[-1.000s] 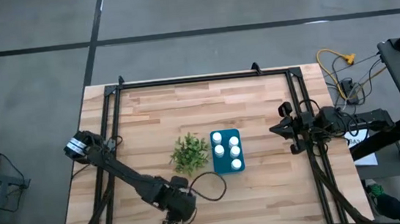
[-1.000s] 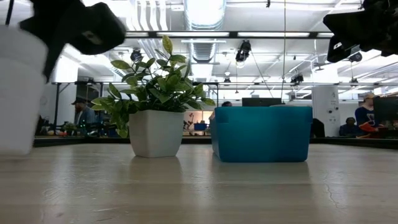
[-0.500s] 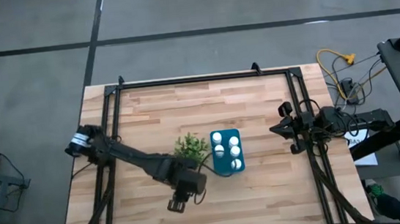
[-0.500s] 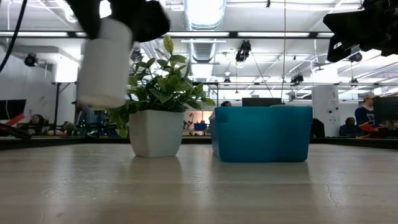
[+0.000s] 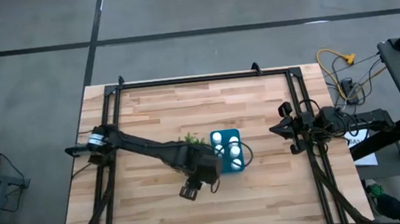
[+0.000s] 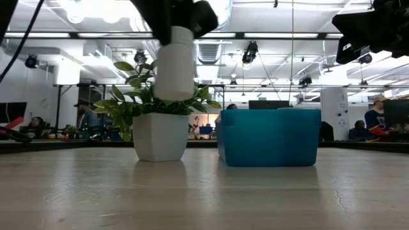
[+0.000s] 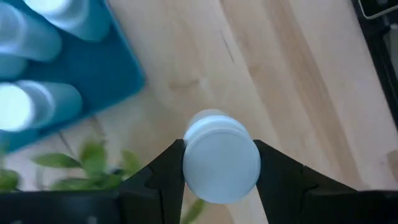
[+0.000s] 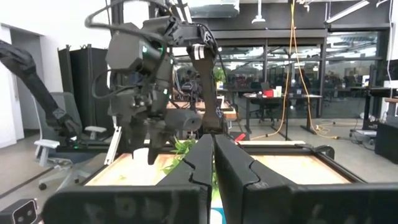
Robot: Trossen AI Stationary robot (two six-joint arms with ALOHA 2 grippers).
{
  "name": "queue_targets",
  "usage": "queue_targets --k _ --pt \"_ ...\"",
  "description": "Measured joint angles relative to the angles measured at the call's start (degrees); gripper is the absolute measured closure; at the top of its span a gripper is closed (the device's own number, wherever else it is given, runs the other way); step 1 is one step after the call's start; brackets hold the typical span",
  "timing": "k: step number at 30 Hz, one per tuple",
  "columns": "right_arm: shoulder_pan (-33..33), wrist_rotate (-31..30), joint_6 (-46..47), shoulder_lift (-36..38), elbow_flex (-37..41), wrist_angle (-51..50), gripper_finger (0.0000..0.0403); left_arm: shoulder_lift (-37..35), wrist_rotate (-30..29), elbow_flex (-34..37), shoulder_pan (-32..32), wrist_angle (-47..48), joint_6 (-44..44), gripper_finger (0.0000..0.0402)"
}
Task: Pick and place pill bottles into a basket
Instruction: Put the white medicine bottle into the blue bin
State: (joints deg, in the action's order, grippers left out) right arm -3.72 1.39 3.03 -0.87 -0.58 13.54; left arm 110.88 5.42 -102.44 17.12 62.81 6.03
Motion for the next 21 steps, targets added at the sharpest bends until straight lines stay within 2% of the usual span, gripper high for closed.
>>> queue_targets --k 4,10,21 --pt "0.0 0.0 0.0 0.0 0.0 0.0 0.0394 3.3 -3.8 -6.8 -0.9 4.3 3.6 0.0256" --pt "0.0 0.0 0.3 -0.1 0.0 0.0 0.0394 5.6 -6.2 -13.2 -2.6 4.7 7.7 0.0256" --pt "0.0 0.0 0.5 0.0 0.0 0.0 0.0394 6.1 -7.5 -14.0 -6.2 1.5 11.2 0.0256"
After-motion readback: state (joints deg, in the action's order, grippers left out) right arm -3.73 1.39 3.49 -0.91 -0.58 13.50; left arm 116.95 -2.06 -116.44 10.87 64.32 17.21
